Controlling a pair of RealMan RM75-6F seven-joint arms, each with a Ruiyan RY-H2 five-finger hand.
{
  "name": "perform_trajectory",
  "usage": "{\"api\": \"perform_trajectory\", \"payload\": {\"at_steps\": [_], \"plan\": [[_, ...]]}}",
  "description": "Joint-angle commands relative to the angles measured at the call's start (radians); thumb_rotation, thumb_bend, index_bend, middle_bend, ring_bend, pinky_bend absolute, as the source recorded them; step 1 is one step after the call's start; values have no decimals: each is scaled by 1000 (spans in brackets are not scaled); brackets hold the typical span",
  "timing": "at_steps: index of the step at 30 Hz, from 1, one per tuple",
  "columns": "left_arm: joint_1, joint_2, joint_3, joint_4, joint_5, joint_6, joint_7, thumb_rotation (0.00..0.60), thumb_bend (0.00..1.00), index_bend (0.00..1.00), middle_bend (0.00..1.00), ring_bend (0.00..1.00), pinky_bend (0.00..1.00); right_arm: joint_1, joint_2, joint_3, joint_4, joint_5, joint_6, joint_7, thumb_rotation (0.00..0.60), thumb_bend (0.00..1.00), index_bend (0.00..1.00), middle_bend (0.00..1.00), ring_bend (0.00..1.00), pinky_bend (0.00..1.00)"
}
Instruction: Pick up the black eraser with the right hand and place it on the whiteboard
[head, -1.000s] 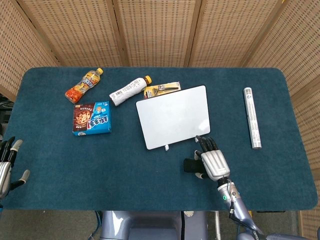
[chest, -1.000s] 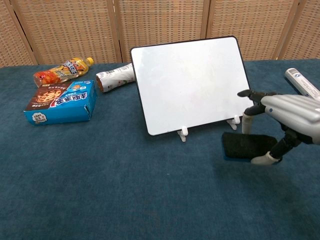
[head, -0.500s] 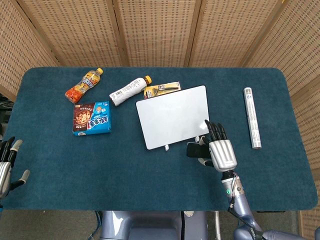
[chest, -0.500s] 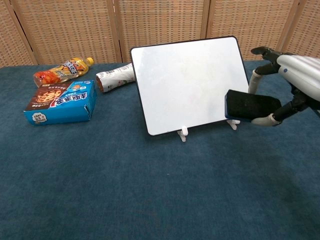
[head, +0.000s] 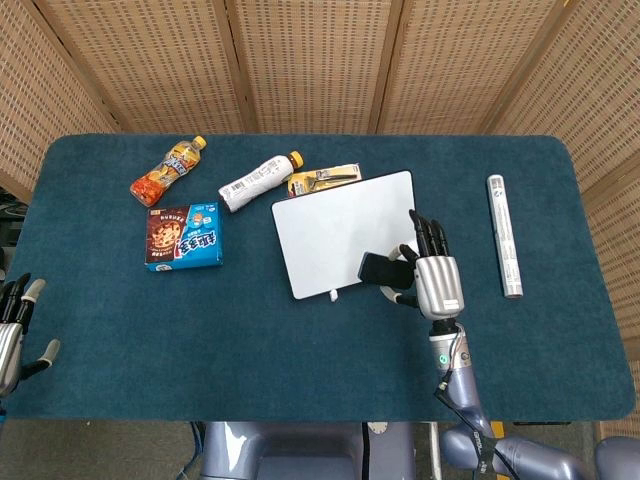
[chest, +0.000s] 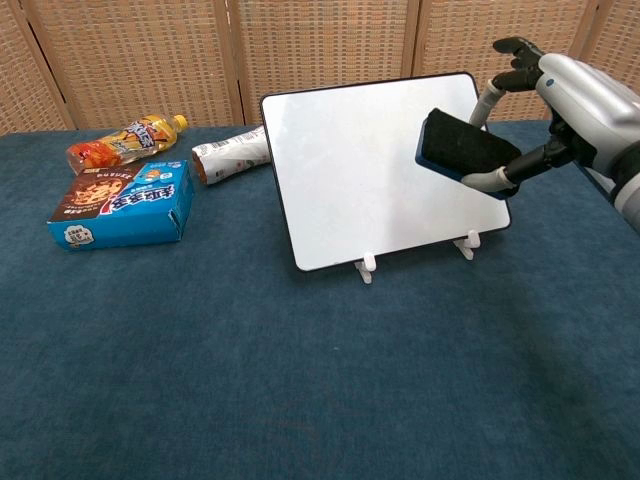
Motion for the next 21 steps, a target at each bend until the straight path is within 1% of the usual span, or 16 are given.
{"api": "perform_trajectory", "payload": {"at_steps": [1, 8, 13, 21], "plan": [[-1, -1, 0, 0, -1, -2, 1, 600, 323, 0, 0, 0, 0, 25, -35, 26, 52, 7, -1, 34, 600, 131, 514, 0, 0, 0], [-1, 1, -2, -3, -8, -4, -1, 600, 323, 0, 0, 0, 0, 56, -93, 52, 147, 13, 4, 66, 600, 131, 514, 0, 0, 0], [-2, 2, 0, -3, -6, -6, -6, 600, 323, 0, 0, 0, 0, 84, -156, 57, 263, -4, 34, 62, 600, 131, 514, 0, 0, 0], [-2, 5, 1, -7, -8, -10, -13, 600, 324, 0, 0, 0, 0, 131, -261, 87, 437, -5, 71, 102, 600, 131, 514, 0, 0, 0]]}}
